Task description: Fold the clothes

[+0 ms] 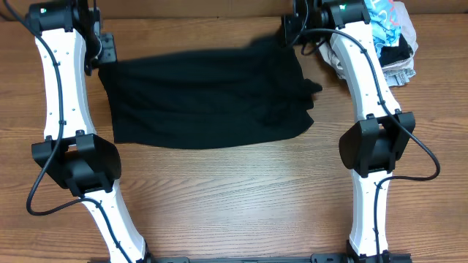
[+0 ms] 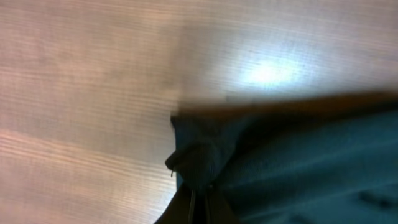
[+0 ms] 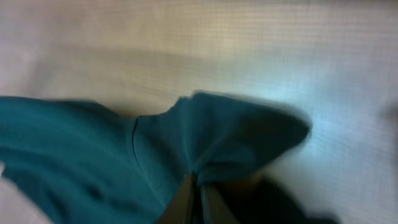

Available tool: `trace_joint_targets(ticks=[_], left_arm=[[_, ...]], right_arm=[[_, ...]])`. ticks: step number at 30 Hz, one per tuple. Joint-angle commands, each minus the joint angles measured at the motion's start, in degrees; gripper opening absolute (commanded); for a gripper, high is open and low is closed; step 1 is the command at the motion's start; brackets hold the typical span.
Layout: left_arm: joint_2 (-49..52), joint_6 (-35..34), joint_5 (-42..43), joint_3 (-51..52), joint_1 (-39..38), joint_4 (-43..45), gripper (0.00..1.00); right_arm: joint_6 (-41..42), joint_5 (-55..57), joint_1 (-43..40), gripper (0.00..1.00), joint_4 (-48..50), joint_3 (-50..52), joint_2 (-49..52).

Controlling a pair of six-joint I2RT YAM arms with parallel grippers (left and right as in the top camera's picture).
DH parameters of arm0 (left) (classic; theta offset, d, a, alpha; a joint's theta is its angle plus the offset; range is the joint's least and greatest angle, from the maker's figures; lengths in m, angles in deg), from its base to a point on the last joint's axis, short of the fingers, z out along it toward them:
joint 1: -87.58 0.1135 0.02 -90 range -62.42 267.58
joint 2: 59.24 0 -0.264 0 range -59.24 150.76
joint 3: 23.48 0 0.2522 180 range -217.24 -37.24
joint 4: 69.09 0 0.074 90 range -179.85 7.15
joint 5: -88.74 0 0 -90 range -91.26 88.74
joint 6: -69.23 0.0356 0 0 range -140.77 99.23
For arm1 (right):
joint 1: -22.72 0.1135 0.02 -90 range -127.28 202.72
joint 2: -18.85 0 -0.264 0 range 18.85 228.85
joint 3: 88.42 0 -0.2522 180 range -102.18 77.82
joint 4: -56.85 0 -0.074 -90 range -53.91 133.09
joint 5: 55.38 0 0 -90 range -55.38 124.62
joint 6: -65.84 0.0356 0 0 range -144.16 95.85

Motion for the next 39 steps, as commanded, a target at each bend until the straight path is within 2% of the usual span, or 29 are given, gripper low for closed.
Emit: trace_joint_targets(ticks=[1, 5, 12, 14, 15, 16, 18, 20, 23, 34, 37, 39], left_arm=[[-2.12, -0.55, -1.77, -1.2, 0.13, -3.82, 0.04], [-2.1, -0.55, -1.4, -0.22, 0.11, -10.01, 0.04], [-2.03, -0.37, -1.51, 8.5, 0.0, -11.67, 0.04], [-2.03, -0.37, -1.51, 12.37, 0.11, -11.3, 0.04], [-2.03, -0.35, -1.51, 14.45, 0.11, -10.86, 0.05], [-2.03, -0.35, -1.53, 16.72, 0.11, -10.19, 0.13], [-2.03, -0.35, -1.55, 20.79, 0.11, -8.39, 0.35], [-2.03, -0.35, -1.53, 23.45, 0.11, -6.88, 0.44], [-2.03, -0.35, -1.53, 25.64, 0.11, -4.94, 0.49], [-2.03, 3.82, -1.4, 29.14, 0.7, 0.61, 0.54], [-2.03, 3.8, -0.63, 31.67, 2.29, 2.89, 0.53], [-2.08, 5.38, 2.95, 32.89, 3.78, 3.96, 0.52]], right_arm=[[-1.31, -0.7, -1.05, 0.04, -6.1, -1.75, -4.26], [-1.01, 4.17, -1.25, 0.04, -18.38, -0.24, -4.26], [-0.92, 7.28, -1.25, 0.05, -25.79, 5.03, -4.26], [-0.61, 7.96, -1.25, 0.13, -26.38, 7.61, -4.26], [-0.61, 7.93, -1.25, 0.24, -26.25, 9.03, -4.26], [-0.61, 7.93, -1.25, 0.34, -26.23, 10.62, -4.26], [-0.59, 7.93, -1.25, 0.49, -25.62, 13.25, -4.26], [-0.55, 7.93, -1.25, 0.53, -25.22, 14.58, -4.26], [-0.42, 8.0, -1.25, 0.54, -23.58, 15.08, -4.26], [-0.66, 8.13, -2.47, 0.55, -21.27, 14.78, -4.48], [-0.66, 8.11, -2.47, 0.54, -20.17, 14.75, -4.55], [-0.66, 8.09, -2.47, 0.54, -19.78, 14.75, -4.74]])
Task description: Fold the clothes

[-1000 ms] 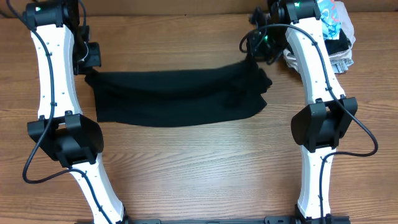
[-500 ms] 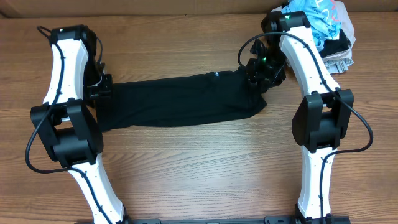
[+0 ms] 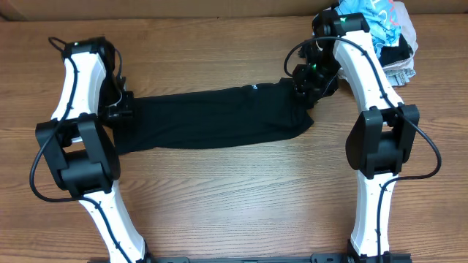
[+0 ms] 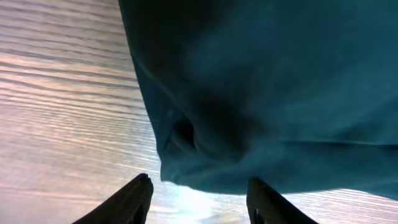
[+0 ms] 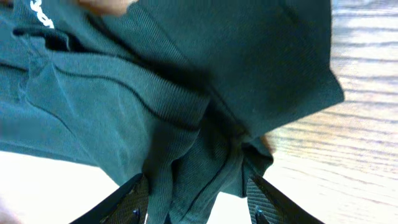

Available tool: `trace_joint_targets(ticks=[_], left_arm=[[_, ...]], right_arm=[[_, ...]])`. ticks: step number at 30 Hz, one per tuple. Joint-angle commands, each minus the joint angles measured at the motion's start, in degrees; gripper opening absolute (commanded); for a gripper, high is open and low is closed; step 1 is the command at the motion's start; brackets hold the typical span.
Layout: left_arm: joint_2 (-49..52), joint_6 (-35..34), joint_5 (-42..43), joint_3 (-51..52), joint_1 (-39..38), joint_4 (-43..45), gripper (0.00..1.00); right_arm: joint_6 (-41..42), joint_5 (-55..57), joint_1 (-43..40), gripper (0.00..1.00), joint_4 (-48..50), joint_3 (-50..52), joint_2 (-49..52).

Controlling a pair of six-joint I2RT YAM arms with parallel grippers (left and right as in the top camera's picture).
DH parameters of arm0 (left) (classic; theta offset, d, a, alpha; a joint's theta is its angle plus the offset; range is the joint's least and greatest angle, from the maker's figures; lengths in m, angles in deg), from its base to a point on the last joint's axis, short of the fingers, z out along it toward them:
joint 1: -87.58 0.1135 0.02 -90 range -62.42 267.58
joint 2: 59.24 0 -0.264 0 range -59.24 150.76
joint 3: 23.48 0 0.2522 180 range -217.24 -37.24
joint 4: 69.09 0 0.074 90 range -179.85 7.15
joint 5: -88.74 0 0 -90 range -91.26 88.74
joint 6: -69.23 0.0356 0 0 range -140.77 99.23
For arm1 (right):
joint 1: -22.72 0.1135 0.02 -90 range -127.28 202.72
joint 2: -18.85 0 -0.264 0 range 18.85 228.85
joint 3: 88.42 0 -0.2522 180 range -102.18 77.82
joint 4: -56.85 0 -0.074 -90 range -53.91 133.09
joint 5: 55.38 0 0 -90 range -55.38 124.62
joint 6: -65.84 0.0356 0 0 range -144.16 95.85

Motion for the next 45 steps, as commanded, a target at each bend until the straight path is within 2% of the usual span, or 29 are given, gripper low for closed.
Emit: trace_joint_targets(ticks=[1, 4, 5, 9, 13, 19, 22, 23, 25, 26, 34, 40, 45], left_arm=[[-1.6, 3.91, 5.2, 2.38, 3.19, 1.38, 0.52], [-1.6, 5.01, 7.56, 4.7, 5.33, 4.22, 0.54], [-1.81, 5.46, 8.66, 6.58, 6.58, 6.86, 0.54], [-2.34, 6.75, 10.86, 9.92, 7.65, 11.45, 0.55], [-2.49, 9.09, 11.89, 16.48, 7.52, 19.23, 0.57], [-2.49, 12.39, 18.88, 26.36, 6.62, 30.8, 0.56], [-2.49, 13.94, 21.35, 29.22, 5.79, 34.42, 0.48], [-2.49, 13.99, 21.49, 29.77, 5.46, 35.12, 0.41], [-2.49, 13.99, 21.46, 30.08, 5.09, 35.67, 0.11], [-2.49, 13.97, 21.46, 30.08, 4.98, 35.98, 0.04], [-3.67, 10.84, 19.76, 26.29, 5.92, 34.51, 0.04], [-10.58, 9.77, 11.82, 21.53, 7.61, 31.52, 0.04], [-16.92, 13.14, 3.41, 15.63, 7.85, 27.58, 0.04]], right_arm=[[0.0, -0.15, -0.2, 0.52, 1.01, -0.39, -3.43], [0.02, -0.55, 0.24, 0.54, 4.22, -0.42, -6.54], [0.04, -0.57, 0.63, 0.63, 6.82, -0.39, -9.6], [0.02, -0.5, 0.83, 0.74, 8.44, -0.39, -14.25], [0.02, 0.52, 0.83, 0.77, 6.84, -0.39, -17.07], [0.02, 1.9, 0.81, 0.77, 5.75, -0.39, -18.25], [0.07, 1.84, 0.79, 0.77, 5.73, -0.39, -18.25], [0.09, 1.84, 0.79, 0.77, 5.7, -0.39, -18.25], [0.22, 1.84, 0.76, 0.77, 5.77, -0.39, -18.25], [0.22, 1.84, 0.76, 0.77, 5.86, -0.39, -18.25], [0.24, 1.6, 0.79, 0.76, 5.6, -0.39, -18.25], [0.24, 1.6, 0.79, 0.76, 5.42, -0.39, -18.25], [0.26, 1.6, 0.76, 0.77, 5.4, -0.39, -18.25]])
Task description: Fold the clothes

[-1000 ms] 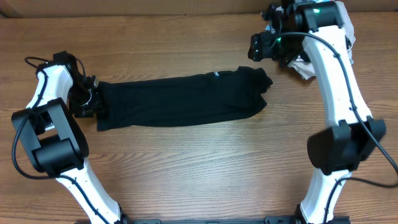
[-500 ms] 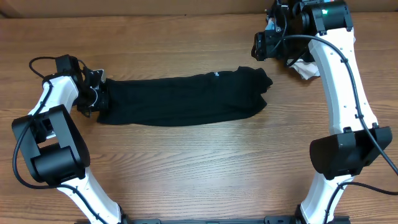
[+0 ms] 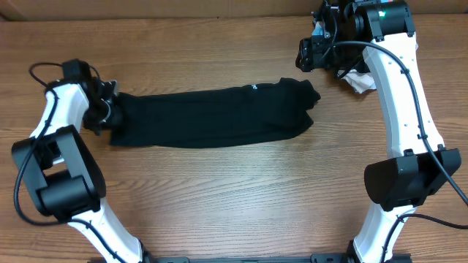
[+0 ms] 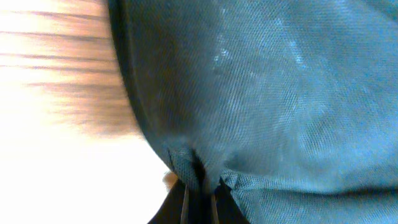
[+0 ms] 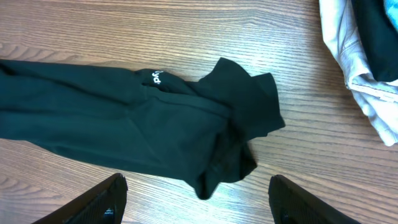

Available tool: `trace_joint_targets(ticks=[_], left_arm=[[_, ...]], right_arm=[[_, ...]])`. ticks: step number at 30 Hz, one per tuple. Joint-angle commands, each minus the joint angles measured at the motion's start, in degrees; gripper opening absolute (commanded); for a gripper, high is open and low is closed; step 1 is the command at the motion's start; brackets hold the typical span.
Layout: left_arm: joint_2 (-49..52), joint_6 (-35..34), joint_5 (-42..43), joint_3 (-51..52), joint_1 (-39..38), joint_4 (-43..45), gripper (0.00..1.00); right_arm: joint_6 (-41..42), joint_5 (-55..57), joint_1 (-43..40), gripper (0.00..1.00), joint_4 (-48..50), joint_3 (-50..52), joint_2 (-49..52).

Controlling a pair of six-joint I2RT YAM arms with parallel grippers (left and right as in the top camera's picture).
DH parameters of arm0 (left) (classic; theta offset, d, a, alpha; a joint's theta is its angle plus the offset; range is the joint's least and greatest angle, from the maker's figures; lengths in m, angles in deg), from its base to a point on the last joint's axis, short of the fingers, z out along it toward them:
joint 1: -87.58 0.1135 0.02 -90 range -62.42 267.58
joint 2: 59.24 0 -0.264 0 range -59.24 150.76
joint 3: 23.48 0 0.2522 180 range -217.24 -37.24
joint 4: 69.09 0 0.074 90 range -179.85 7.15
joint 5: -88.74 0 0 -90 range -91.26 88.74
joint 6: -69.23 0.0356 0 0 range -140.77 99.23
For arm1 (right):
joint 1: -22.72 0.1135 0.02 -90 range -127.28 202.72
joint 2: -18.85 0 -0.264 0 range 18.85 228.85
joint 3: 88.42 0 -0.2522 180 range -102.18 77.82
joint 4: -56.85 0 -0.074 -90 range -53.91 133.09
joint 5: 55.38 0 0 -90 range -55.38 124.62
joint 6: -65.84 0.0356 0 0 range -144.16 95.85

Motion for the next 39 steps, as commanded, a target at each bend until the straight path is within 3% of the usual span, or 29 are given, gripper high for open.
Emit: trace_joint_targets(ticks=[1, 10, 16, 22, 35, 37, 39], left_arm=[[-7.65, 2.38, -8.81, -7.02, 0.59, -2.62, 0.04], [-10.32, 3.06, -9.97, -22.64, -0.7, -14.78, 0.04], [-9.44, 5.95, -1.75, -22.1, -5.57, -15.41, 0.04], [-6.21, 8.2, -1.64, -21.88, -14.21, -15.87, 0.04], [10.49, 13.38, 0.13, -21.88, -29.94, -20.68, 0.04], [12.0, 13.29, -1.07, -21.88, -31.76, -21.16, 0.07], [12.83, 13.2, -2.54, -21.88, -32.87, -21.64, 0.21]], right_arm=[[0.22, 0.15, 0.2, 0.76, 0.07, -0.31, 0.0], [0.2, 0.17, 0.09, 0.78, 0.11, -0.31, 0.0], [0.17, 0.17, 0.09, 0.79, 0.04, -0.31, 0.0], [0.17, 0.15, 0.09, 0.82, -0.22, -0.31, 0.0], [0.39, 0.11, 0.09, 0.87, -1.03, -0.24, 0.9], [1.86, 0.07, 0.09, 0.87, -1.05, -0.17, 1.75], [2.21, -1.49, 0.11, 0.87, -1.11, 0.33, 2.64]])
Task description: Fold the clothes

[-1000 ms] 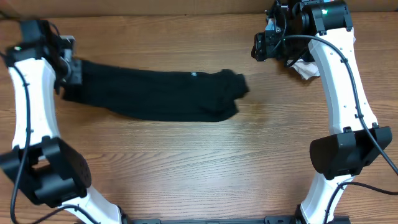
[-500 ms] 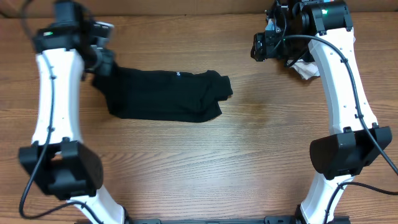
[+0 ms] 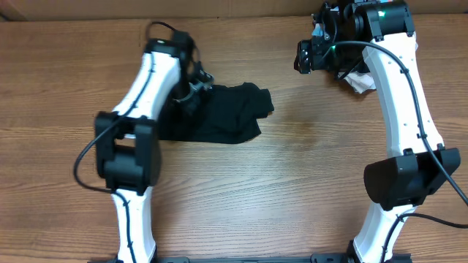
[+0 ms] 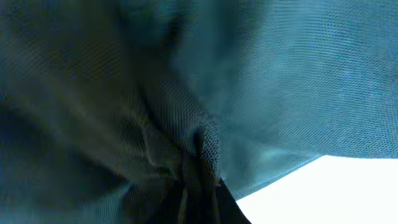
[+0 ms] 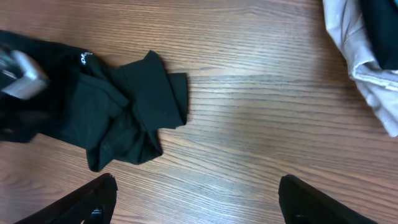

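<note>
A black garment (image 3: pixel 223 117) lies bunched and doubled over left of the table's middle, seen smaller in the right wrist view (image 5: pixel 121 106). My left gripper (image 3: pixel 193 92) sits on its upper left part. In the left wrist view the teal-looking cloth (image 4: pixel 280 74) fills the frame, and the left gripper (image 4: pixel 199 194) is shut on a pinched fold of it. My right gripper (image 3: pixel 307 55) hangs high over the back right, apart from the garment. It stands open (image 5: pixel 200 202) with bare wood between its fingers.
A pile of other clothes lies at the back right corner, mostly hidden by the right arm; a white piece (image 3: pixel 359 80) shows, and its white and dark edge (image 5: pixel 364 53) appears in the right wrist view. Wooden table (image 3: pixel 292 190).
My left gripper, shut on the garment's left end, has moved from the table's far left to the right. The long band is now doubled into a short bundle. The right gripper has not moved.
Both grippers first held the garment's far corners at the back, cloth spread wide. Then it lay as a long narrow band, both grippers open at its ends. Then the left was shut on the left end and the right was raised. Now that end lies over the right half.
</note>
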Available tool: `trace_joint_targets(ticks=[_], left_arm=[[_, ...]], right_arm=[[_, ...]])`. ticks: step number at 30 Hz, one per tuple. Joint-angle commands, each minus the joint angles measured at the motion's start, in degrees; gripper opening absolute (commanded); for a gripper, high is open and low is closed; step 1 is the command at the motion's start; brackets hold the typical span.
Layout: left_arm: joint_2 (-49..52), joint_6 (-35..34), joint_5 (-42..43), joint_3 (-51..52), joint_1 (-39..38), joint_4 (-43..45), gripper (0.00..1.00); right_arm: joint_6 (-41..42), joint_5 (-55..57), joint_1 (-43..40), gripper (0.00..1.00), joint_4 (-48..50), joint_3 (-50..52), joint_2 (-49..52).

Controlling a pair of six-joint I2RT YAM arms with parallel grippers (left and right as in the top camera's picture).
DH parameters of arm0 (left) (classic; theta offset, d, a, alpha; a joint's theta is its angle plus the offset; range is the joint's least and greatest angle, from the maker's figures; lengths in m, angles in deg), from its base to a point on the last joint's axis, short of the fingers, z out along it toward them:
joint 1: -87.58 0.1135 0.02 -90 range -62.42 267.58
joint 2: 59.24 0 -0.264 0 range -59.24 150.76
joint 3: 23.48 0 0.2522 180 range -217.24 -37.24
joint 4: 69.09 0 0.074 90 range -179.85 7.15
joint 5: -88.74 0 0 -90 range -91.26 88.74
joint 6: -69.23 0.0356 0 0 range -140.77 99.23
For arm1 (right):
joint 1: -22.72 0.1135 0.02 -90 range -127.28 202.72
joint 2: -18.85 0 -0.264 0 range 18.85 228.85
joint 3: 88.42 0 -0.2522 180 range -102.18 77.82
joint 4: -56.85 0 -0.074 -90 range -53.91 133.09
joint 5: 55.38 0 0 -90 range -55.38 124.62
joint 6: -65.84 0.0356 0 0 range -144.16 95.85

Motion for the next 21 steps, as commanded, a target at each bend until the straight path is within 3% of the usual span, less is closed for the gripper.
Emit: trace_joint_targets(ticks=[1, 9, 13, 14, 21], left_arm=[[1.05, 1.16, -1.84, 0.02, -2.1, -0.87, 0.33], [0.2, -2.58, -4.22, -7.06, -1.16, -7.61, 0.54], [0.15, -4.96, -4.44, -15.91, 0.31, -13.31, 0.95], [0.15, -5.46, -4.44, -18.18, 0.68, -14.56, 0.98], [0.11, -13.42, -7.8, -31.76, 2.25, -19.85, 1.0]], right_arm=[[1.38, -2.71, 0.13, 0.87, 0.37, 0.98, 2.32], [2.23, -14.01, 0.7, 0.88, 7.78, 13.42, 2.56], [2.75, -18.36, 2.05, 0.88, 13.92, 21.24, 2.56], [3.65, -18.64, 2.45, 0.88, 15.65, 22.97, 2.56], [10.64, -16.98, 6.6, 0.88, 29.11, 33.33, 2.56]])
